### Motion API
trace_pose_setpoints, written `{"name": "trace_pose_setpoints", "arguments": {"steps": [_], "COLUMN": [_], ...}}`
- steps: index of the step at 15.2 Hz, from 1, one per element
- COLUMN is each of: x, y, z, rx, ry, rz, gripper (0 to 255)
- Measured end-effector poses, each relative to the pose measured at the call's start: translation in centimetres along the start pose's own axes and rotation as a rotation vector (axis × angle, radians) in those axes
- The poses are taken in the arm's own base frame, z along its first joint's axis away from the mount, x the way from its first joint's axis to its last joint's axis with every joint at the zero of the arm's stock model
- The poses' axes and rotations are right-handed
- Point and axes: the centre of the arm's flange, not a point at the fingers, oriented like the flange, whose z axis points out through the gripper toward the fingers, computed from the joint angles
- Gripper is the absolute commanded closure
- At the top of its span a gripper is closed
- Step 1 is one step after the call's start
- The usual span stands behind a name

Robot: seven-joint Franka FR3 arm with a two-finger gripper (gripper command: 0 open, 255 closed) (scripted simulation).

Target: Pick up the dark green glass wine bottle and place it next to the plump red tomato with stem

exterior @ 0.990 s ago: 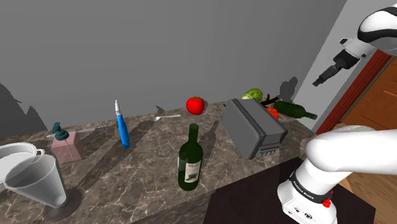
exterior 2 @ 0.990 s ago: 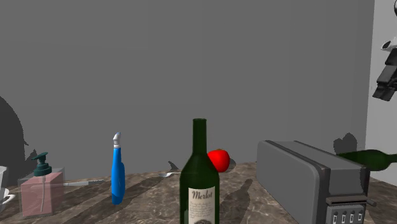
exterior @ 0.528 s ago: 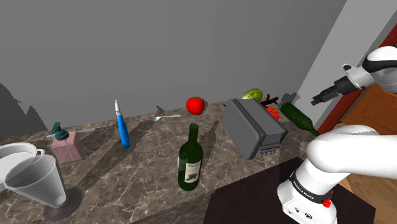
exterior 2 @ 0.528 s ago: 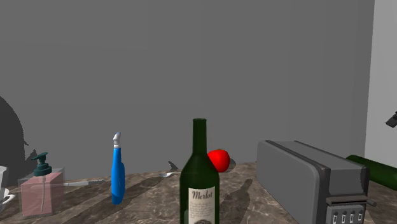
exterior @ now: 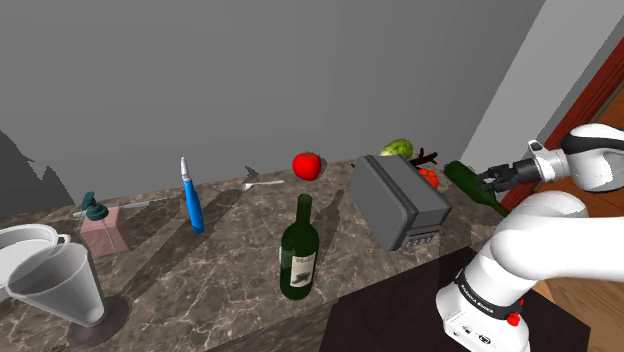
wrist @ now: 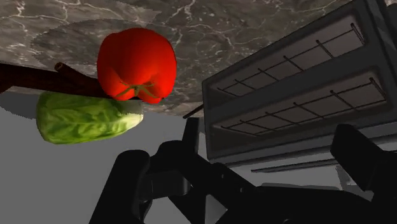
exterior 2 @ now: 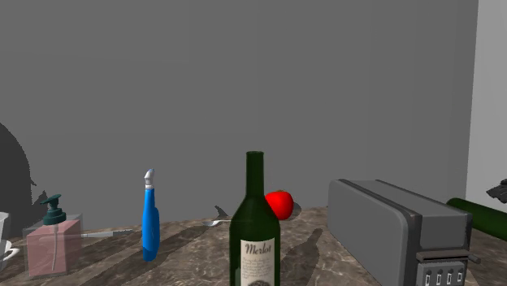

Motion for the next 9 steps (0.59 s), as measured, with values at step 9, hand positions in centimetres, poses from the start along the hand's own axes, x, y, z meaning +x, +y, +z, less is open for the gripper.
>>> {"name": "trace_pose_setpoints", "arguments": {"steps": [9], "x": [-10.0], "y": [3.9], "z": [10.3], "rx": [0.135], "ry": [0.272], "rz": [-0.171], "gripper": [0]}}
